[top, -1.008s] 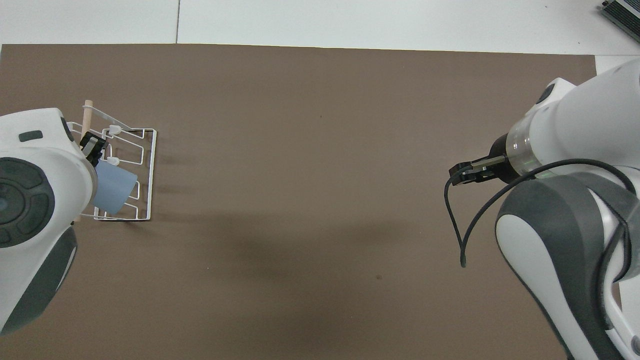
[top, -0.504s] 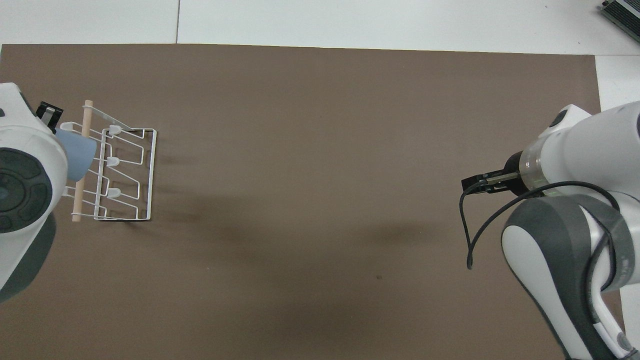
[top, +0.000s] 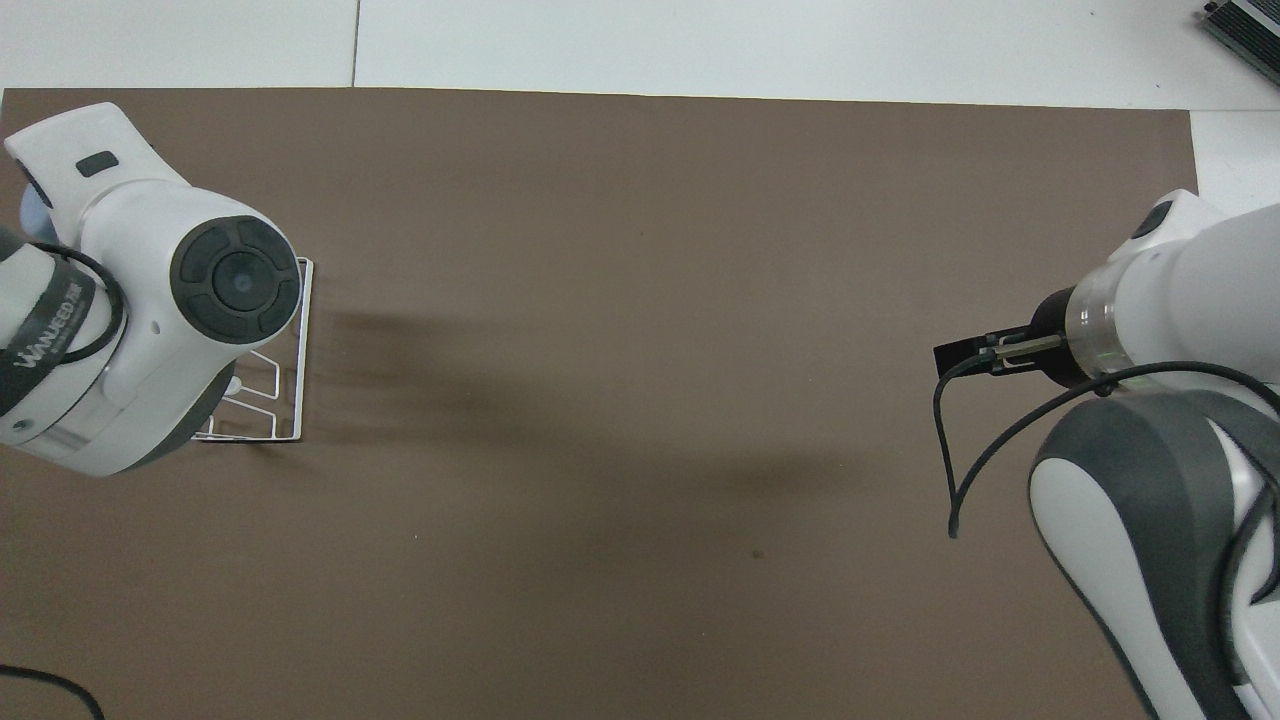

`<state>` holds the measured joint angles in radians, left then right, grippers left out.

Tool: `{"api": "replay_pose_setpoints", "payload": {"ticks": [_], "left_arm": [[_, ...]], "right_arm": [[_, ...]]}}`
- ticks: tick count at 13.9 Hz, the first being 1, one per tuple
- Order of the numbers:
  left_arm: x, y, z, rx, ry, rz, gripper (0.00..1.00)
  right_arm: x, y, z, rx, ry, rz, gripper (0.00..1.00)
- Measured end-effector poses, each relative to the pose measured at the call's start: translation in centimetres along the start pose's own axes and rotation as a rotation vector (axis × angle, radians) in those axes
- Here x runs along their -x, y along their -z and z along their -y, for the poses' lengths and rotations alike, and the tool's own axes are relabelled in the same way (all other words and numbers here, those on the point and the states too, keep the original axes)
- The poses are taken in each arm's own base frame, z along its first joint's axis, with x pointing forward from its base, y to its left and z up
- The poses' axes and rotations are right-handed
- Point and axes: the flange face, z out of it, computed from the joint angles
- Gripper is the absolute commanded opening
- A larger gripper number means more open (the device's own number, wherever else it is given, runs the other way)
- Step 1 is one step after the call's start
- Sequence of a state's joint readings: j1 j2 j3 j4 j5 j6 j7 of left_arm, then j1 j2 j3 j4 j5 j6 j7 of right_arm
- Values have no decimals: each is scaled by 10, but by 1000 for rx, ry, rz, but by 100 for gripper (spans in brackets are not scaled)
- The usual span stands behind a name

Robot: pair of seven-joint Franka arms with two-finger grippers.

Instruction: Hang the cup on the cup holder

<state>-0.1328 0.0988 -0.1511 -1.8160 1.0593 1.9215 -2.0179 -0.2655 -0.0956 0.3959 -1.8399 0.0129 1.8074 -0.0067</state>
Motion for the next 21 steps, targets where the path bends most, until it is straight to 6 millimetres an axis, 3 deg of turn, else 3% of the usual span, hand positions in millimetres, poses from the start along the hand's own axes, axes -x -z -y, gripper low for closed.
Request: {"api": "replay_pose_setpoints", "payload": {"ticks": [4,7,12,15,16,17,18,21], "left_arm": [[10,12,-5,45,-26,-75,0],[45,2,-4,25,-53,-126,0],[110,-23,22,1,-91,-256,0],[134,-33,25,-5,-95,-288,0],[137,-35,25,-2,-101,-298,16],[138,-36,25,2,-103,-304,58],[138,-36,25,3,-103,-306,79],[139,-34,25,4,-104,-311,84]], "right_arm": [[3,46,-11,2,-21,-1,100],[3,47,-20,1,-37,6,100],[3,46,-20,1,-37,6,100],[3,46,-20,1,-37,6,100],[3,46,-20,1,-37,6,100],[3,46,-20,1,-37,6,100],[3,46,-20,1,-37,6,100],[3,46,-20,1,-37,6,100]]}}
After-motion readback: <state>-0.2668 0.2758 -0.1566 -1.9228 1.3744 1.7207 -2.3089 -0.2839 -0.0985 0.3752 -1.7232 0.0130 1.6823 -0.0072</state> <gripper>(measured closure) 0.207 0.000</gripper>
